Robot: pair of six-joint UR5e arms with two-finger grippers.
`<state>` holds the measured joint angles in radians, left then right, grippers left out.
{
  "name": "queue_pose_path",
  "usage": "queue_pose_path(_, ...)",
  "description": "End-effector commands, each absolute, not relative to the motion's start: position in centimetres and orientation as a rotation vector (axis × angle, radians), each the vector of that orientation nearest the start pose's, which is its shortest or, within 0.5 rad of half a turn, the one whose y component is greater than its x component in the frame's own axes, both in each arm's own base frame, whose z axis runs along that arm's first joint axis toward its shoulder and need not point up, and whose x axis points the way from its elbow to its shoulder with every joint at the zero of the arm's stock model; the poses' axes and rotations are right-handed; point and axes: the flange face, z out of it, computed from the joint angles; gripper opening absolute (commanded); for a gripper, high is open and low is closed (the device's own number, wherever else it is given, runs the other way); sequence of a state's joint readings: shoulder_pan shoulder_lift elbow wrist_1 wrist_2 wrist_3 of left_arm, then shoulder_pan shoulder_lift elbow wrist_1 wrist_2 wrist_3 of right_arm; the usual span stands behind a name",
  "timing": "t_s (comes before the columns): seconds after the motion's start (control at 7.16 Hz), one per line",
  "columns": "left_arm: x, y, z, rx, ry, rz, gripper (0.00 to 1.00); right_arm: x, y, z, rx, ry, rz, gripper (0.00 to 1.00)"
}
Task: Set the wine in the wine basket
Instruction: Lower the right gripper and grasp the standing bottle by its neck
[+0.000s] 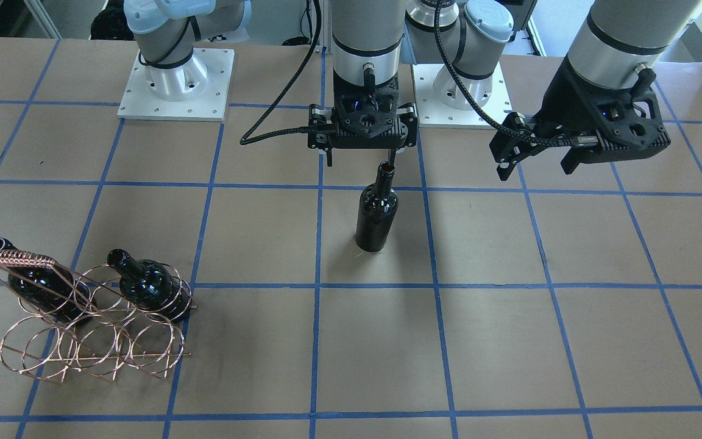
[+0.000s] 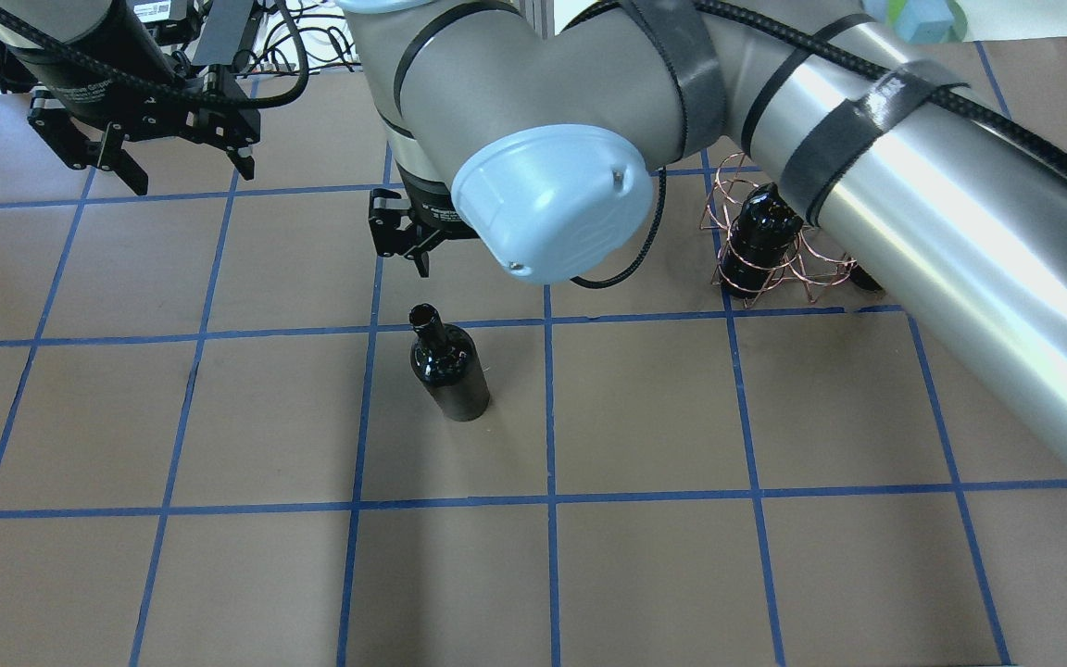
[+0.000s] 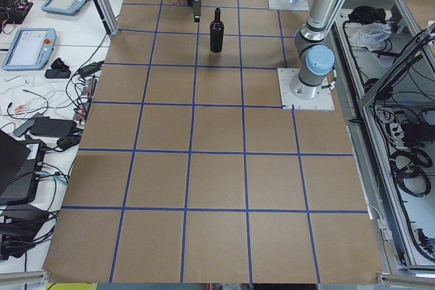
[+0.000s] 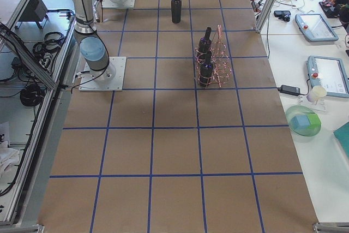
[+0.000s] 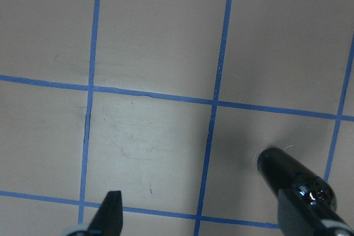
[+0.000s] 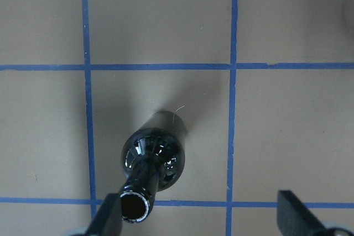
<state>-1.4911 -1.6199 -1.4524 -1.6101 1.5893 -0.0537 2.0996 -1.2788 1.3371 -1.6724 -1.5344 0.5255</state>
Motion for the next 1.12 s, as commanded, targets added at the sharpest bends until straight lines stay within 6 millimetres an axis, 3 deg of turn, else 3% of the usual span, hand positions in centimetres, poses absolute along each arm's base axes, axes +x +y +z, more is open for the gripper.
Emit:
queue_pose_path(0.0, -8.9, -52.4, 51.8, -0.211, 3.115, -0.048, 1.0, 45.5, -46.1, 42.8, 0.004, 3.088, 0.019, 1.0)
queue_pose_path(0.56, -9.0, -52.3, 51.8, -0.209, 3.112, -0.047, 1.0, 46.7, -46.4, 40.1, 0.003, 3.089, 0.082, 1.0)
queue_pose_path(0.98, -9.0, -52.3, 51.8, -0.209, 3.112, -0.045, 1.0, 47.8, -45.2, 37.5, -0.044, 3.114, 0.142, 0.97)
